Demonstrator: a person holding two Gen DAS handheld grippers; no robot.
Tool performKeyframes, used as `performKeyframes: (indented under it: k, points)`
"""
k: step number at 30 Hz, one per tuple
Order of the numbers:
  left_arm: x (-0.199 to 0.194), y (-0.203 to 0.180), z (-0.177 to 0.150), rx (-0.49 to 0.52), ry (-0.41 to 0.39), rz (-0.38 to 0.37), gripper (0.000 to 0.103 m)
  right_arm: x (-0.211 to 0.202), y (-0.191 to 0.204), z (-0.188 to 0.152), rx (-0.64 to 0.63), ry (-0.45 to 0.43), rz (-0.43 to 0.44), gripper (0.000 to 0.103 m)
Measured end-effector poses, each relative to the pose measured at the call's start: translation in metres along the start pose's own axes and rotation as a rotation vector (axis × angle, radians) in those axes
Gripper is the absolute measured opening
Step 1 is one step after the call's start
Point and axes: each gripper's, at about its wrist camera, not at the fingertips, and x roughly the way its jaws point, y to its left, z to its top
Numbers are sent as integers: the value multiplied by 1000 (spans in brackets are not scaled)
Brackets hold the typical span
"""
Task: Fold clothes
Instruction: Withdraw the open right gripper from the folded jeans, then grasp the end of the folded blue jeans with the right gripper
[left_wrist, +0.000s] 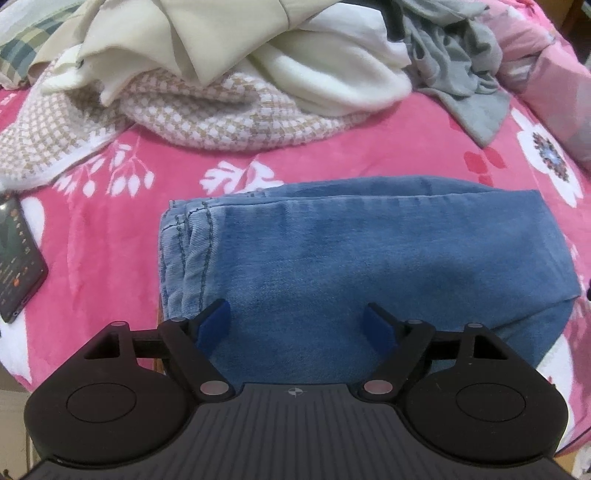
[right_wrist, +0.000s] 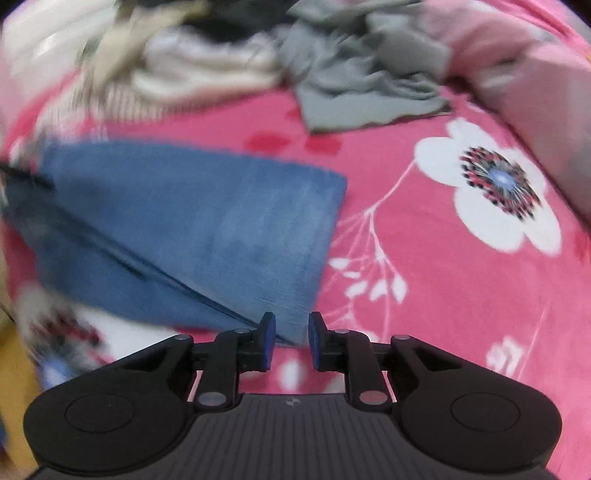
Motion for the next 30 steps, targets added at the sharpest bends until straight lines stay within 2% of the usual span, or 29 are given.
performKeyframes:
  k: [3,7,10,16,18,19,21,27,30]
  points:
    - [0,4,0,9,3,-28,80,4,18,-4,170,1,103,21]
    - [0,6,-1,38,4,-56,82,10,41,-10,397,3,239,30]
    - [0,7,-1,57,5,-71,82,14,59,-15,568,5,342,33]
    - [2,9,-2,84,-4,-90,83,45,59,-32,797,-45,444,33]
    - [3,9,-2,94,-7,-92,84,56,59,-38,870,-64,475,28]
    - [3,9,-2,100,-8,-93,84,57,59,-38,876,-80,481,13]
    - [3,10,-2,107,-11,-96,84,49,62,-35,837,-115,452,2]
    - [4,11,-3,126,-14,-106,84,33,68,-29,718,-143,349,0]
    - [4,12,-3,147,-12,-114,84,25,79,-22,539,-153,257,0]
